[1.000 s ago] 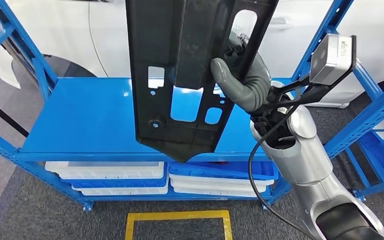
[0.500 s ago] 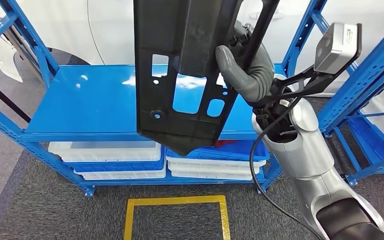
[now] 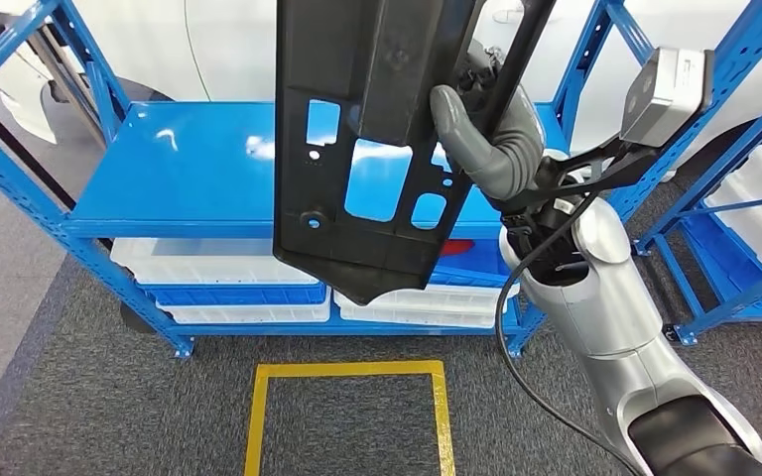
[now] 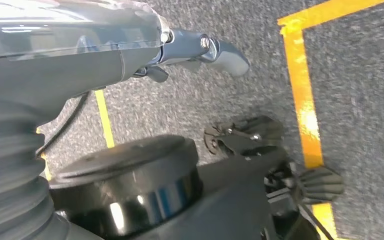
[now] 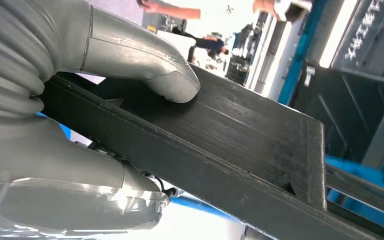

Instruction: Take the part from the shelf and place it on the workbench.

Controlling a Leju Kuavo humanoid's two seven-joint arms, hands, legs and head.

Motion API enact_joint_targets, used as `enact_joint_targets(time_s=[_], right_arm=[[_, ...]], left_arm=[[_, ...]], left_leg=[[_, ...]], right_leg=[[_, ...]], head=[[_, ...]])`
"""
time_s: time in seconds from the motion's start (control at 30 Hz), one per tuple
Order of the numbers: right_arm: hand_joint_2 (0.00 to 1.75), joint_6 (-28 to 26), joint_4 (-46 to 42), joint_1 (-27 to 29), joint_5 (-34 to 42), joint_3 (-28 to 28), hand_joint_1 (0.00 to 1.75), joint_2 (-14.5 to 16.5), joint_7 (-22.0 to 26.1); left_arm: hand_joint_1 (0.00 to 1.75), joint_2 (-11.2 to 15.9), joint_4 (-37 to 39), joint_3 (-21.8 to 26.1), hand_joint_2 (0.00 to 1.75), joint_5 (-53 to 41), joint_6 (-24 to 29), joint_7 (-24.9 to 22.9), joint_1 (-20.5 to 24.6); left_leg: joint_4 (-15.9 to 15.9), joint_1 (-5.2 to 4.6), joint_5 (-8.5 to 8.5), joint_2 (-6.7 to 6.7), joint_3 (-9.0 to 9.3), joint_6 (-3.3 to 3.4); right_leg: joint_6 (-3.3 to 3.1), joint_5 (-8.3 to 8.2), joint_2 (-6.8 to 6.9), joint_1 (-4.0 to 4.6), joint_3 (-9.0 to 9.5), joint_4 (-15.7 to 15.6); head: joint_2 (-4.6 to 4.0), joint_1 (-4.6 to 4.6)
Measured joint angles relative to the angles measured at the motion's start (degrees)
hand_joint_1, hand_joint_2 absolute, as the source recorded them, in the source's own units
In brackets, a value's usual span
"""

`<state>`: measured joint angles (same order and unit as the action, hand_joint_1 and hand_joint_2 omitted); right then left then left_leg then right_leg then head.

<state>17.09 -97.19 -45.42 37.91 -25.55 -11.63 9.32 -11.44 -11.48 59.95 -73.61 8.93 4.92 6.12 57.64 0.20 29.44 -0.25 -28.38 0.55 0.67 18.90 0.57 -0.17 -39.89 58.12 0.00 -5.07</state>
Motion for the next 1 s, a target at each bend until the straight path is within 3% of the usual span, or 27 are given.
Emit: enact_joint_targets(time_s=[0.03, 0.07, 0.13, 0.17, 0.2, 0.23, 0.27, 0.3, 0.37, 0.4, 0.43, 0.5, 0.53, 0.57, 0.67, 0.7, 0.73, 0.77, 0.83, 0.9, 0.93, 1.0], right_arm=[[1.75, 0.0, 0.0, 0.4, -0.1, 0.0, 1.75, -0.1, 0.2], [1.75, -0.1, 0.0, 0.7, -0.2, 0.0, 1.75, -0.3, 0.3], [1.75, -0.3, 0.0, 1.4, -0.5, 0.0, 1.75, -0.6, 0.6], [1.75, -0.4, -0.1, 1.8, -0.7, 0.0, 1.75, -0.7, 0.7], [1.75, -0.6, -0.2, 2.2, -0.8, 0.0, 1.75, -0.9, 0.8], [1.75, -0.6, -0.3, 2.5, -0.9, 0.0, 1.75, -1.0, 0.8], [1.75, -0.7, -0.4, 2.7, -0.9, 0.0, 1.75, -1.1, 0.9], [1.75, -0.7, -0.5, 2.8, -0.9, 0.0, 1.75, -1.2, 0.9], [1.75, -0.7, -1.0, 2.8, -0.9, 0.1, 1.75, -1.4, 0.9], [1.75, -0.7, -1.2, 2.8, -0.9, 0.2, 1.75, -1.4, 1.0], [1.75, -0.8, -1.3, 2.8, -0.9, 0.2, 1.75, -1.5, 1.0], [1.75, -1.1, -1.4, 2.8, -0.9, 0.2, 1.75, -1.6, 1.0], [1.75, -1.3, -1.5, 2.9, -0.9, 0.2, 1.75, -1.6, 1.0], [1.75, -1.5, -1.6, 2.9, -0.9, 0.2, 1.75, -1.7, 1.0], [1.75, -1.7, -1.9, 3.2, -0.6, 0.2, 1.75, -2.0, 0.8], [1.75, -1.7, -1.9, 3.3, -0.3, 0.2, 1.75, -2.2, 0.7], [1.75, -1.6, -1.9, 3.5, -0.1, 0.2, 1.75, -2.3, 0.6], [1.75, -1.6, -1.9, 3.7, 0.0, 0.2, 1.75, -2.5, 0.5], [1.75, -1.5, -2.0, 3.9, 0.1, 0.2, 1.75, -2.9, 0.5], [1.75, -1.5, -2.1, 3.9, 0.2, 0.2, 1.75, -3.2, 0.6], [1.75, -1.5, -2.2, 4.0, 0.2, 0.2, 1.75, -3.4, 0.6], [1.75, -1.5, -2.2, 4.1, 0.3, 0.2, 1.75, -3.7, 0.6]], left_arm=[[0.0, 0.0, 0.0, 0.0, 1.75, 0.0, 0.0, -0.1, -0.1], [0.0, 0.0, 0.0, 0.0, 1.75, 0.0, 0.0, -0.1, -0.2], [0.0, 0.0, 0.0, 0.0, 1.75, 0.0, -0.1, -0.2, -0.2], [0.0, 0.0, 0.0, 0.0, 1.75, 0.0, -0.2, -0.2, -0.2], [0.0, 0.0, 0.0, 0.0, 1.75, -0.1, -0.3, -0.3, -0.2], [0.0, 0.0, 0.0, 0.0, 1.75, -0.1, -0.3, -0.3, -0.2], [0.0, 0.0, 0.0, 0.0, 1.75, -0.1, -0.3, -0.4, -0.2], [0.0, 0.0, 0.0, 0.0, 1.75, 0.0, -0.4, -0.4, -0.2], [0.0, 0.0, 0.0, 0.0, 1.75, 0.0, -0.4, -0.4, -0.1], [0.0, 0.0, 0.0, 0.0, 1.75, 0.0, -0.4, -0.4, 0.0], [0.0, 0.0, 0.0, 0.0, 1.75, -0.1, -0.4, -0.3, 0.0], [0.0, 0.0, 0.0, 0.0, 1.75, -0.3, -0.3, 0.4, -0.1], [0.0, 0.0, 0.0, 0.0, 1.75, -0.5, -0.1, 0.9, -0.1], [0.0, 0.0, 0.0, 0.0, 1.75, -0.6, 0.2, 1.4, -0.2], [0.0, 0.1, 0.0, -0.1, 1.75, -0.9, 0.9, 2.0, -0.1], [0.0, 0.1, 0.0, -0.2, 1.75, -1.0, 1.1, 2.0, 0.0], [0.0, 0.1, 0.0, -0.3, 1.75, -1.1, 1.3, 1.9, 0.0], [0.0, 0.1, 0.0, -0.4, 1.75, -1.2, 1.4, 1.9, 0.0], [0.0, 0.2, 0.0, -0.5, 1.75, -1.3, 1.5, 1.6, -0.1], [0.0, 0.3, 0.0, -0.6, 1.75, -1.4, 1.5, 1.4, -0.2], [0.0, 0.4, 0.0, -0.7, 1.75, -1.4, 1.6, 1.3, -0.3], [0.0, 0.3, 0.1, -0.9, 1.75, -1.4, 1.6, 1.2, -0.4]], left_leg=[[-0.1, 0.15, -0.71, 0.15, -0.45, 0.44], [-0.3, 0.32, -1.53, 0.32, -1.05, 0.8], [-0.4, 0.38, -3.07, 0.53, -2.65, 1.24], [-0.3, 0.37, -3.81, 0.58, -3.6, 1.26], [-0.2, 0.36, -4.5, 0.61, -4.58, 1.21], [0.0, 0.38, -5.15, 0.63, -5.58, 1.12], [0.2, 0.4, -5.77, 0.63, -6.6, 0.99], [0.5, 0.42, -6.34, 0.63, -7.53, 0.81], [0.9, 0.27, -7.34, 0.55, -8.91, 0.29], [1.0, 0.19, -7.82, 0.52, -9.2, -0.04], [0.9, 0.16, -8.36, 0.49, -9.35, -0.4], [0.7, 0.27, -9.2, 0.46, -9.53, -1.15], [1.0, 0.33, -8.57, 0.41, -9.89, -1.42], [2.4, 0.37, -6.85, 0.36, -10.51, -1.61], [12.3, 0.45, 1.13, 0.32, -13.09, -1.89], [15.6, 0.45, 2.08, 0.32, -13.43, -1.92], [17.3, 0.43, 1.63, 0.3, -13.07, -1.83], [17.0, 0.39, 0.26, 0.22, -11.75, -1.59], [10.7, 0.25, -1.73, -1.03, -6.51, -0.51], [2.8, 0.11, -0.77, -2.97, -1.28, 0.25], [0.5, -0.01, 0.02, -3.51, -0.02, 0.36], [-0.7, -0.06, -0.22, -2.63, 0.3, 0.25]], right_leg=[[0.3, 0.87, -0.16, -0.03, -0.35, 0.5], [0.58, 2.93, -0.32, -0.09, -0.98, 2.1], [1.05, 8.99, -0.48, -0.34, -2.76, 8.6], [1.27, 11.12, -0.48, -0.47, -3.49, 12.5], [1.43, 11.83, -0.48, -0.58, -3.7, 15.5], [1.54, 11.3, -0.47, -0.69, -3.17, 16.9], [1.58, 9.88, -0.47, -0.8, -1.6, 16.1], [1.55, 8.6, -0.47, -0.91, 1.02, 13.5], [1.22, 8.86, -0.53, -0.86, 7.34, 5.4], [0.92, 9.62, -0.58, -0.75, 9.35, 2.4], [0.55, 10.23, -0.64, -0.56, 10.23, 0.8], [-0.38, 9.41, -0.55, -0.49, 9.69, 0.2], [-0.89, 8.8, -0.45, -0.55, 9.23, 0.1], [-1.36, 8.13, -0.4, -0.64, 8.63, -0.2], [-2.04, 6.08, -0.79, -0.5, 6.09, -0.3], [-2.06, 5.37, -1.02, -0.38, 5.24, -0.3], [-2.04, 4.7, -1.28, -0.26, 4.41, -0.3], [-1.98, 4.03, -1.69, -0.12, 3.63, -0.2], [-1.79, 2.79, -2.66, 0.06, 2.29, -0.2], [-1.33, 1.78, -3.52, 0.07, 1.51, -0.1], [-0.96, 1.33, -3.93, -0.08, 1.32, -0.1], [-0.16, 0.48, -4.8, -0.3, 1.09, -0.4]], head=[[0.0, 0.0], [0.0, 0.01], [0.0, 0.02], [0.0, 0.02], [0.0, 0.02], [0.0, 0.02], [0.0, 0.02], [0.0, 0.02], [0.0, -0.01], [0.0, -0.01], [0.0, -0.01], [0.0, 0.01], [0.0, 0.01], [0.0, 0.01], [0.0, 0.01], [0.0, 0.01], [0.0, 0.0], [0.0, 0.0], [0.0, 0.0], [0.0, 0.0], [0.0, -0.01], [0.0, -0.01]])
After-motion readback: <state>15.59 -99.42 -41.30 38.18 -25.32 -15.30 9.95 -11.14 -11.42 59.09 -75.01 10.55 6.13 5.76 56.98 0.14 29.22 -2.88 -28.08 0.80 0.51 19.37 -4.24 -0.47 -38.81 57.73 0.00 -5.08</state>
